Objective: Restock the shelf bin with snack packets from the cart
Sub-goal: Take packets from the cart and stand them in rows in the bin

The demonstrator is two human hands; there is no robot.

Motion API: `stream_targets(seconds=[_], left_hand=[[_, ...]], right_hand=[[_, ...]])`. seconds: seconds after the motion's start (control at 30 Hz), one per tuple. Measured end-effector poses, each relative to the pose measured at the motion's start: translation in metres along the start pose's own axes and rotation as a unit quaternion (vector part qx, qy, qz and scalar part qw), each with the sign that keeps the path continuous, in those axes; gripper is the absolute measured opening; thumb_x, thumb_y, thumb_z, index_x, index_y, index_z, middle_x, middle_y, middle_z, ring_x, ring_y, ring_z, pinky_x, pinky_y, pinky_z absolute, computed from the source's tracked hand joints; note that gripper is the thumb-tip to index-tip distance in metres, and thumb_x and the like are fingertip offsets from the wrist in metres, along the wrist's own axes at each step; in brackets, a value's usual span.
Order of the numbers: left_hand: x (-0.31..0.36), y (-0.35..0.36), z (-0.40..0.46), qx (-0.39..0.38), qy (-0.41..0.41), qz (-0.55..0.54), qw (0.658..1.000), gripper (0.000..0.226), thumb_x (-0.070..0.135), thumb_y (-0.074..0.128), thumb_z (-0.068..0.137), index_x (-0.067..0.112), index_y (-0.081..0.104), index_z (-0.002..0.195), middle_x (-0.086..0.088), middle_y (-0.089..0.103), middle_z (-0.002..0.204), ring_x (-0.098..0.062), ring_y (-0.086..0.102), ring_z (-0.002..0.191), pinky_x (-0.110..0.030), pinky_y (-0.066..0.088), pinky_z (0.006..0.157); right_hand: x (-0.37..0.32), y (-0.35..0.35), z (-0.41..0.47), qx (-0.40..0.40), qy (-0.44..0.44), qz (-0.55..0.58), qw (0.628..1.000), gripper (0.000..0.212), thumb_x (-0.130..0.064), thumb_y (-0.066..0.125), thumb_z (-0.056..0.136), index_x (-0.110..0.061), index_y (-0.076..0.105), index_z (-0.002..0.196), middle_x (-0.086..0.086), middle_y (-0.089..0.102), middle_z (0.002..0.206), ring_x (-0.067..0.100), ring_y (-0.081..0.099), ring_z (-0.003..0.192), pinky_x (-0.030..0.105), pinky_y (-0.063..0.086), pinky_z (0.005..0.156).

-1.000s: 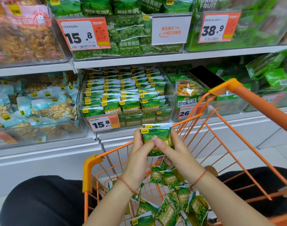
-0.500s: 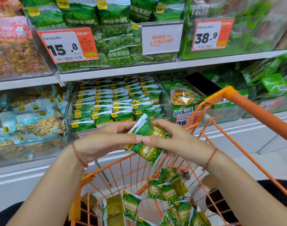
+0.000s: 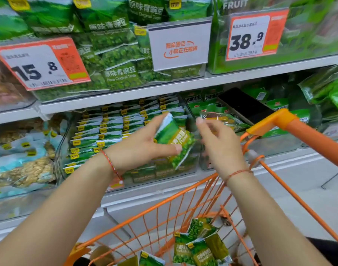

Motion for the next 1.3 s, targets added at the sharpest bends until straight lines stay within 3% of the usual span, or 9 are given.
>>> stream_targets(seconds=[0.1,0.23,0.3,0.37,0.57,0.77,0.93,1.2,1.3], left_hand=[[0.007,-0.013,0.023,0.076,0.016,0.035,0.996,0.087,0.028,0.070,0.083,0.034,0.015,0.149,0.017,0.026,0.152,0.012,0.036,0.119,-0.013,0.032,0.094],[0.017,-0.017,0.047,0.160,0.049,0.125,0.978,0.079,0.025,0.072,0.083,0.017,0.024,0.145,0.006,0.047,0.127,-0.006,0.047,0.109,-0.011,0.038,0.083],[0.014,-0.021,0.061,0.190,0.040,0.145,0.970,0.072,0.024,0.073,0.082,0.011,0.032,0.140,-0.001,0.052,0.124,-0.013,0.052,0.106,-0.018,0.040,0.085],[0.009,-0.023,0.074,0.202,0.032,0.151,0.967,0.067,0.023,0.073,0.083,0.009,0.036,0.136,-0.005,0.053,0.128,-0.018,0.053,0.114,-0.019,0.037,0.086],[-0.014,-0.014,0.100,0.121,-0.038,0.271,0.954,0.076,0.030,0.068,0.087,0.005,0.024,0.144,-0.013,0.043,0.141,-0.027,0.045,0.125,-0.024,0.035,0.087],[-0.016,-0.013,0.112,0.058,-0.071,0.365,0.927,0.065,0.028,0.063,0.090,0.001,0.029,0.138,-0.013,0.051,0.118,-0.024,0.048,0.094,-0.031,0.041,0.078],[-0.024,-0.008,0.118,0.022,-0.088,0.435,0.896,0.074,0.026,0.061,0.092,-0.003,0.017,0.144,-0.011,0.050,0.099,-0.022,0.047,0.088,-0.040,0.048,0.084],[-0.021,0.025,0.134,-0.082,-0.077,0.586,0.802,0.038,0.024,0.057,0.089,0.004,0.047,0.119,-0.008,0.051,0.094,-0.026,0.051,0.081,-0.037,0.048,0.072],[-0.028,0.021,0.136,-0.083,-0.106,0.501,0.855,0.068,0.048,0.060,0.088,0.004,0.039,0.136,-0.012,0.052,0.125,-0.027,0.053,0.106,-0.036,0.046,0.091]], right_hand=[[0.007,0.006,-0.002,0.057,-0.051,-0.114,0.991,0.039,-0.030,0.042,0.099,-0.019,0.049,0.135,0.003,0.049,0.133,0.016,0.052,0.110,0.019,0.034,0.086],[0.032,0.038,-0.009,-0.040,-0.032,-0.204,0.978,0.053,-0.021,0.036,0.099,-0.019,0.021,0.150,0.004,0.023,0.154,0.020,0.043,0.126,0.028,0.038,0.090],[0.036,0.039,-0.009,-0.048,-0.034,-0.187,0.981,0.055,-0.017,0.041,0.097,-0.020,0.021,0.149,0.004,0.025,0.153,0.017,0.056,0.098,0.024,0.041,0.068],[0.037,0.037,-0.009,-0.044,-0.035,-0.168,0.984,0.056,-0.015,0.044,0.096,-0.021,0.022,0.147,0.006,0.035,0.146,0.008,0.049,0.063,0.017,0.029,0.048],[0.038,0.038,-0.011,-0.054,-0.037,-0.172,0.983,0.053,-0.012,0.046,0.093,-0.020,0.027,0.143,0.005,0.035,0.145,0.013,0.049,0.062,0.026,0.033,0.052],[0.041,0.041,-0.012,-0.078,-0.022,-0.197,0.977,0.050,-0.012,0.045,0.093,-0.018,0.032,0.141,0.001,0.019,0.155,0.018,0.051,0.069,0.028,0.035,0.061],[0.041,0.041,-0.013,-0.096,-0.015,-0.211,0.973,0.047,-0.014,0.044,0.094,-0.018,0.035,0.140,0.000,0.013,0.158,0.021,0.058,0.081,0.028,0.038,0.067],[0.041,0.041,-0.013,-0.094,-0.015,-0.233,0.968,0.043,-0.016,0.045,0.094,-0.019,0.038,0.137,0.000,0.011,0.158,0.022,0.060,0.090,0.030,0.043,0.070],[0.041,0.041,-0.013,-0.094,-0.018,-0.230,0.968,0.043,-0.016,0.045,0.094,-0.020,0.038,0.136,0.000,0.011,0.158,0.021,0.060,0.085,0.030,0.042,0.068]])
Point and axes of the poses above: each hand's wrist, its own z-axis towards the middle knuckle, its own y-axis out of the palm, x = y × z, the point moved 10 cm from there along z, towards the middle knuckle
